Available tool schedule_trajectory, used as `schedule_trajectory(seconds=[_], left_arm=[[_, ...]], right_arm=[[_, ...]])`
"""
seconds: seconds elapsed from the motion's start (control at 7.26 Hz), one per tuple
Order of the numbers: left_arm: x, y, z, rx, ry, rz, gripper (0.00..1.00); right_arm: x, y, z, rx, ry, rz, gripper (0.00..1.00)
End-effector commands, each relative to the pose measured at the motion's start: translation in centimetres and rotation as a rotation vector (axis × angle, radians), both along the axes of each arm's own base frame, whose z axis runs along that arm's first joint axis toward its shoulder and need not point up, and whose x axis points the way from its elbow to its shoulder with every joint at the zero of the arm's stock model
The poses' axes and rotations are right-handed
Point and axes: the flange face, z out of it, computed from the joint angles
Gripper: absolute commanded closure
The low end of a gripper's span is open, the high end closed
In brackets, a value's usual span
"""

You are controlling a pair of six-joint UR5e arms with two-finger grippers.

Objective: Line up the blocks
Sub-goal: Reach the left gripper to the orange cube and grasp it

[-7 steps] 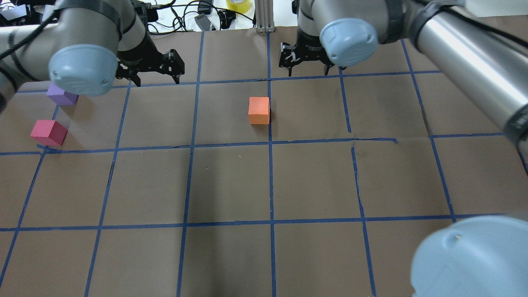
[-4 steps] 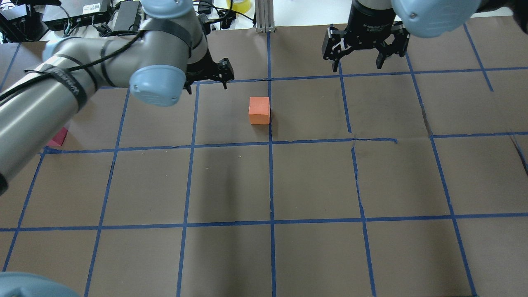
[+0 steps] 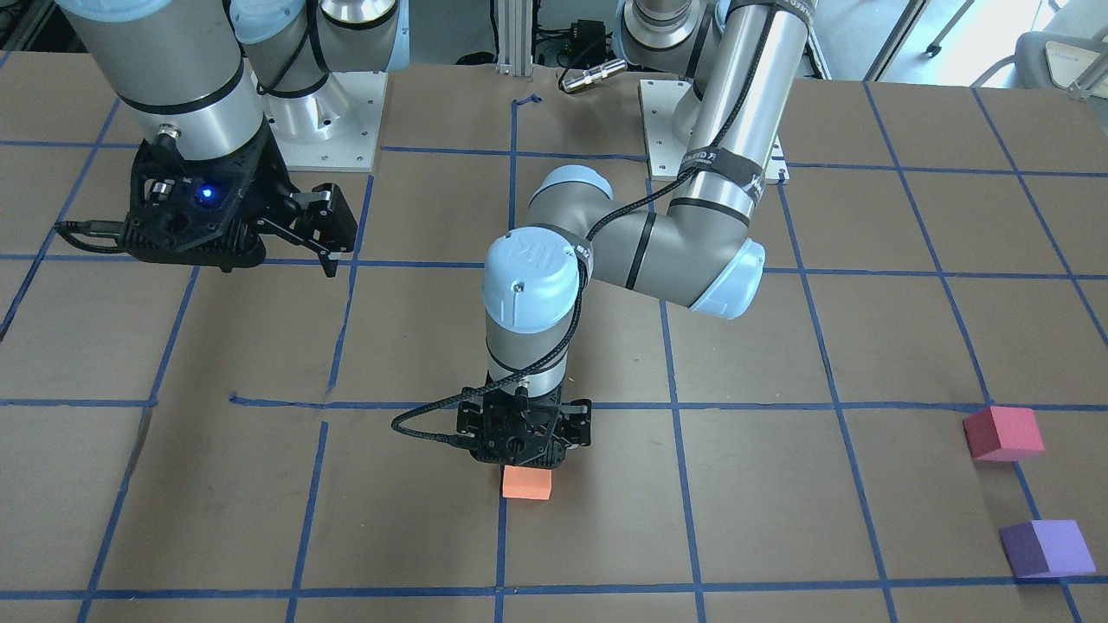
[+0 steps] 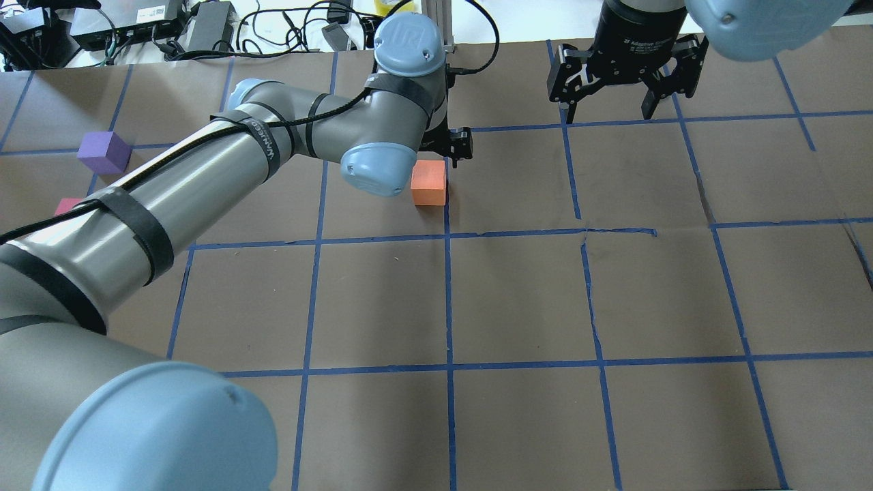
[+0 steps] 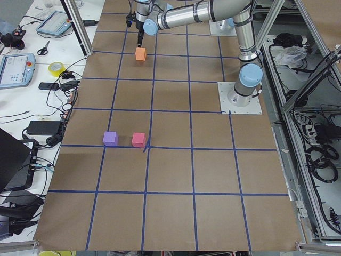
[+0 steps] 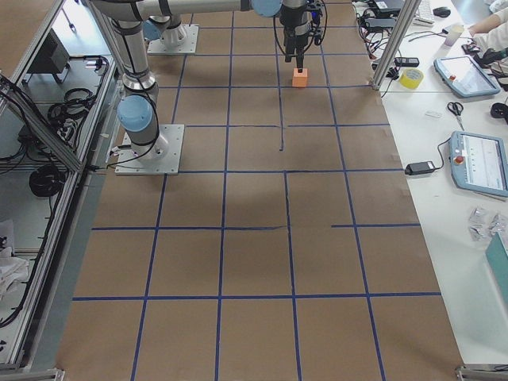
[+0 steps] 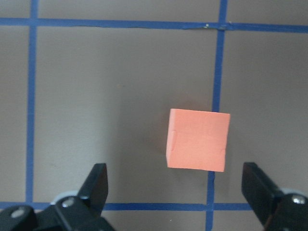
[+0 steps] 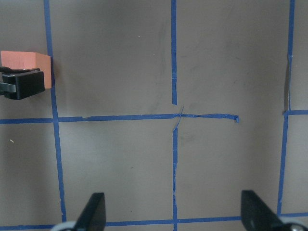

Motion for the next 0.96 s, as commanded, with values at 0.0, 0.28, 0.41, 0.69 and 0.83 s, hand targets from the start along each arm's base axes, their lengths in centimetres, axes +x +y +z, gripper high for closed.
schedule_trajectory(seconds=[0.0,0.28,0.41,0.69,0.83], left_arm=[[0.0,-0.5,-2.9,0.017,-0.044,-0.021,0.0],[0.1,-1.0,-3.8,0.003,-0.044,-0.004,0.0],[0.1,-1.0,-4.7,0.014,-0.046,0.01,0.0],[0.0,-1.1,-6.1,0.03,-0.053,0.002,0.0],[0.1,-1.2,-6.7,0.027,-0.056,0.012,0.0]], right_arm=[[-0.3,0.0,0.0,0.001,0.007,0.0,0.0],[-0.3,0.0,-0.1,0.002,0.008,0.003,0.0],[-0.3,0.0,-0.1,0.001,0.008,0.003,0.0],[-0.3,0.0,-0.2,0.001,0.008,0.002,0.0],[-0.2,0.0,-0.3,-0.001,0.008,0.003,0.0]])
